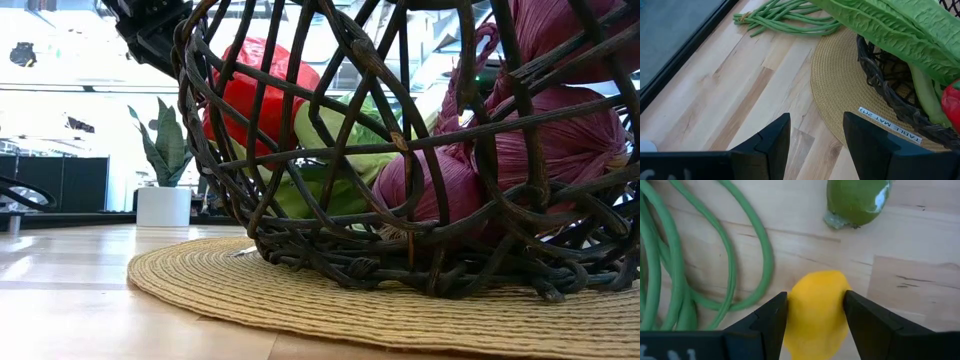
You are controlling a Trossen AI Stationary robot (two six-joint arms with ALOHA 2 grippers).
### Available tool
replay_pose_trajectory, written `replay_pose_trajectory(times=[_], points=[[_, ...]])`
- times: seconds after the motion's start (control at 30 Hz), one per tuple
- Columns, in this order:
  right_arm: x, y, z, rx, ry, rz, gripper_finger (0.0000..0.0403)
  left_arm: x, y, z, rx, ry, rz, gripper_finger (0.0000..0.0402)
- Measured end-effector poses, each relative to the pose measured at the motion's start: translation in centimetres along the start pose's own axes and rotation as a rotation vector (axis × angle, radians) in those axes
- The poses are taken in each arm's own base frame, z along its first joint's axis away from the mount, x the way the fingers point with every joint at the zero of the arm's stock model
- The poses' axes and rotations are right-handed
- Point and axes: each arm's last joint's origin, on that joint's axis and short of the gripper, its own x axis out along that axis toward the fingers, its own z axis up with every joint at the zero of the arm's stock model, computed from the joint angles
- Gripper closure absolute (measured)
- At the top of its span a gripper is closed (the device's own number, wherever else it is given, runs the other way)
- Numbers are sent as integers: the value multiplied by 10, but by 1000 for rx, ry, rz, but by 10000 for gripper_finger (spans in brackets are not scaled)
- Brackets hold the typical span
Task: Build produce basket
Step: Put the yellow lemon into the black basket
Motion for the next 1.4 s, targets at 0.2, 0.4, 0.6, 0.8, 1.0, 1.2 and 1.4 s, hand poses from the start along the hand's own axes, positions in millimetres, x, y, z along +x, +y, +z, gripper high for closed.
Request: replay_pose_trajectory(times=[0.2, 0.4, 0.6, 0.8, 1.0, 1.2, 1.4], points=[[5, 0, -1, 4, 20, -39, 184, 0, 0, 0, 0, 1, 1, 230], [6, 0, -1, 5, 25, -44, 244, 0, 0, 0, 1, 2, 0, 230], [1, -2, -2, -10, 33, -23, 321, 0, 0, 0, 1, 3, -1, 230], [-7, -5, -4, -49, 34, 22, 329, 0, 0, 0, 0, 7, -5, 230], [-26, -10, -3, -64, -3, 97, 330, 0, 0, 0, -4, 7, -5, 230], [-67, -11, 2, -102, -83, 176, 332, 0, 0, 0, -11, 7, -5, 230], [-126, 2, 2, -211, -199, 390, 333, 0, 0, 0, -12, 7, -5, 230]])
